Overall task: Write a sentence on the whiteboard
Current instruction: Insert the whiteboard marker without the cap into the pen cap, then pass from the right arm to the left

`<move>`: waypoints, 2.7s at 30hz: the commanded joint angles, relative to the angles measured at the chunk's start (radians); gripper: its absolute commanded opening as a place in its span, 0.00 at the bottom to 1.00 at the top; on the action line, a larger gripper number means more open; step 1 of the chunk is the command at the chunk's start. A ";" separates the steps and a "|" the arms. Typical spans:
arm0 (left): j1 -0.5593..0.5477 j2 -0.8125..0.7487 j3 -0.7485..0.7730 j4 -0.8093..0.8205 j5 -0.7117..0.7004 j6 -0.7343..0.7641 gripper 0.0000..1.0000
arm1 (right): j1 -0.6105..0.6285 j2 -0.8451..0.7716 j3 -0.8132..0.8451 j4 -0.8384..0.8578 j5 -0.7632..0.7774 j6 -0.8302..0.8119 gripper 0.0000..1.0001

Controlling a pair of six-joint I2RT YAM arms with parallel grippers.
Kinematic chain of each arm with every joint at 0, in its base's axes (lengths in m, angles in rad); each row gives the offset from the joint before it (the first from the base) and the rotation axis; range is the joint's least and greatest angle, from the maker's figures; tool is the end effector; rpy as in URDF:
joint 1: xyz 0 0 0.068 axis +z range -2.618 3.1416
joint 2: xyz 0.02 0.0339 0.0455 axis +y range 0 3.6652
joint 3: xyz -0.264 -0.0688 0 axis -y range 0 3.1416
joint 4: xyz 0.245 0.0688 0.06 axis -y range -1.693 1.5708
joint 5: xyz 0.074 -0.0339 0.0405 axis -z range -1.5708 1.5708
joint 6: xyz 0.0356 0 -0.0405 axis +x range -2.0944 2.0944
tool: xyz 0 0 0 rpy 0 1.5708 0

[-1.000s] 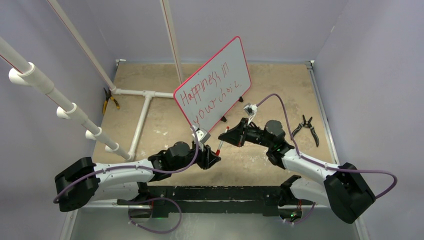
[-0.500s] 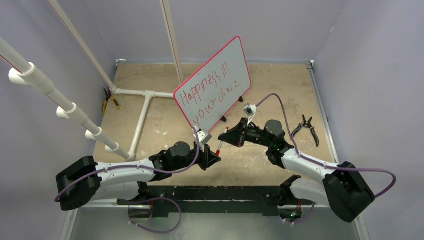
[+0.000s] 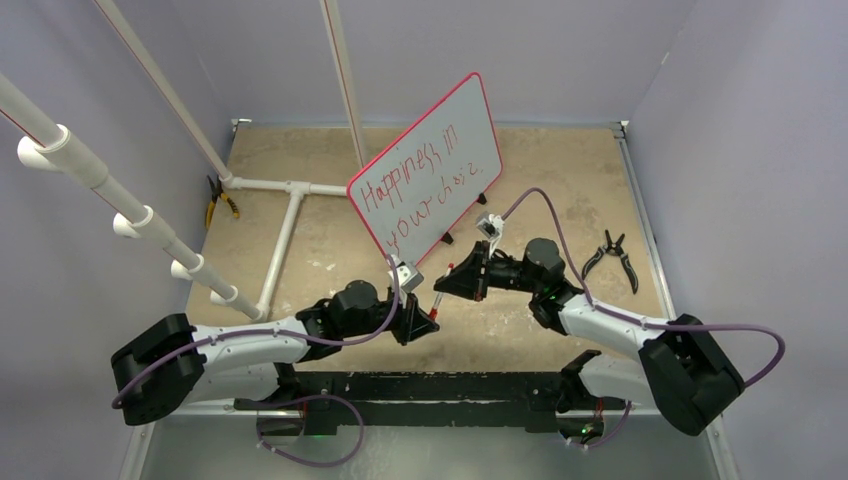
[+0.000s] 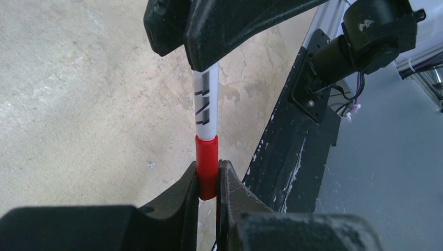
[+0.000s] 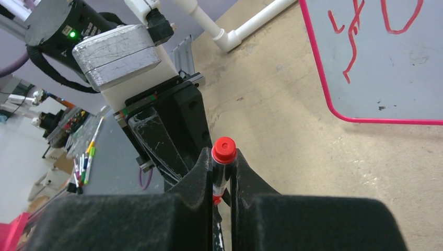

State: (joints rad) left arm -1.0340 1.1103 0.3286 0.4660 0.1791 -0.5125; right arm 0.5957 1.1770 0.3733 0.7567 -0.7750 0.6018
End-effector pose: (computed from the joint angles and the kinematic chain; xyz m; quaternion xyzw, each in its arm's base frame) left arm 0.1083 -0.1944 0.1861 0.2586 0.7654 -0.4603 0.3680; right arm 0.1775 0.1504 0.2179 -0.2588 0.6707 0.5861 0.3738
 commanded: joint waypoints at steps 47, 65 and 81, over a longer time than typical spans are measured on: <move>0.189 -0.083 0.135 0.076 0.234 0.043 0.49 | 0.147 0.061 0.053 -0.159 -0.025 -0.002 0.00; 0.189 -0.185 0.029 0.049 0.286 -0.038 0.70 | 0.147 -0.089 0.081 -0.227 0.146 0.022 0.00; 0.176 0.007 0.048 0.174 0.356 -0.076 0.35 | 0.147 -0.142 0.083 -0.197 0.175 0.030 0.00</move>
State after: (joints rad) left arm -0.8513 1.0882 0.3637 0.5373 0.4984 -0.5655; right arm 0.7395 1.0576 0.4225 0.5308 -0.6189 0.6243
